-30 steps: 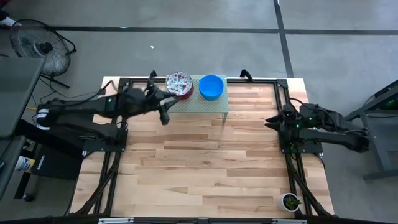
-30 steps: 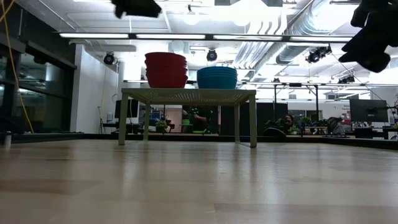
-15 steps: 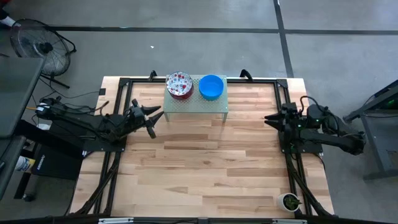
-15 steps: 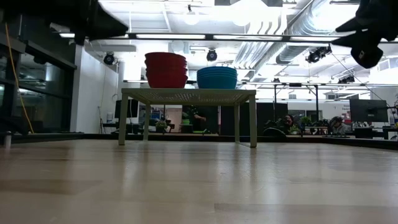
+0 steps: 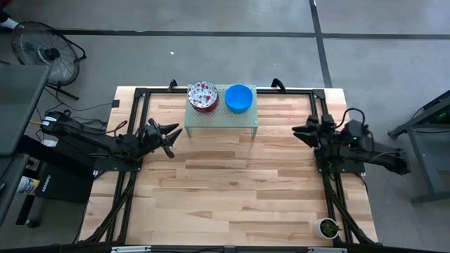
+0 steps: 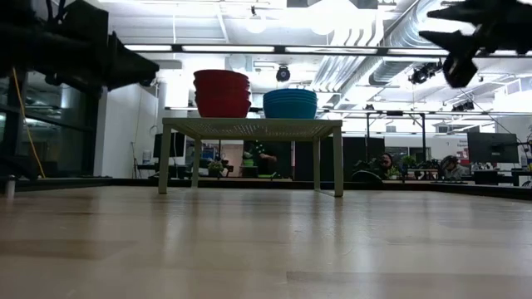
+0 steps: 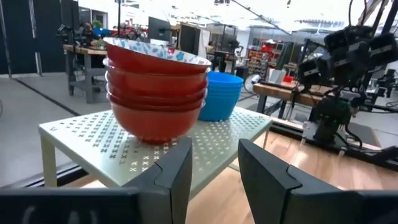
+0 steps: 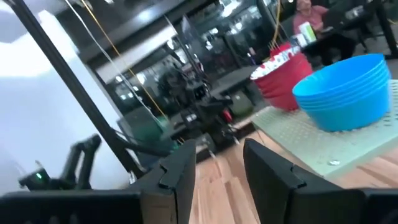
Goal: Pick & Place Mini bowls
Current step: Return to Home Position
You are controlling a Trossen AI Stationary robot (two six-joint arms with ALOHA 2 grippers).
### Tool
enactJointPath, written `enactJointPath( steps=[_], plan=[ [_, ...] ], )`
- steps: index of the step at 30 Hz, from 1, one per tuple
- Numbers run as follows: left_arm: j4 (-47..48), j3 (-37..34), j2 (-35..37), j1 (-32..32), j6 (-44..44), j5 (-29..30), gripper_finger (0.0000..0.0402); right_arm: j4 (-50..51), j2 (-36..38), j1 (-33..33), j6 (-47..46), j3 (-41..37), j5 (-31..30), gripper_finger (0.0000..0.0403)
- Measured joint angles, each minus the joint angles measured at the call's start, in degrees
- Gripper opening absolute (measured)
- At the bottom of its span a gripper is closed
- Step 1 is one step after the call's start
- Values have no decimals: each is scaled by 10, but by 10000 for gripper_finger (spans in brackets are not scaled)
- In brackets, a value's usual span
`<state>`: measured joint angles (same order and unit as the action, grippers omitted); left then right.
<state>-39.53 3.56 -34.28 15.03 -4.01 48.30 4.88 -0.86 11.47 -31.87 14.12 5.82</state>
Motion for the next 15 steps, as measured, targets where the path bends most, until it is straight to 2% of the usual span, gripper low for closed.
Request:
enactJointPath(
  steps=[4,9,15],
  plan=[
    [-3,-17,1,0,-11,-1,127,-79,0,0,-28,-61,8,124],
    [2,-27,-9,0,-58,-9,127,-103,-1,0,-43,-103,30,124],
    [4,-27,-21,0,-66,-25,127,-103,-1,0,-23,-129,32,124]
  ],
)
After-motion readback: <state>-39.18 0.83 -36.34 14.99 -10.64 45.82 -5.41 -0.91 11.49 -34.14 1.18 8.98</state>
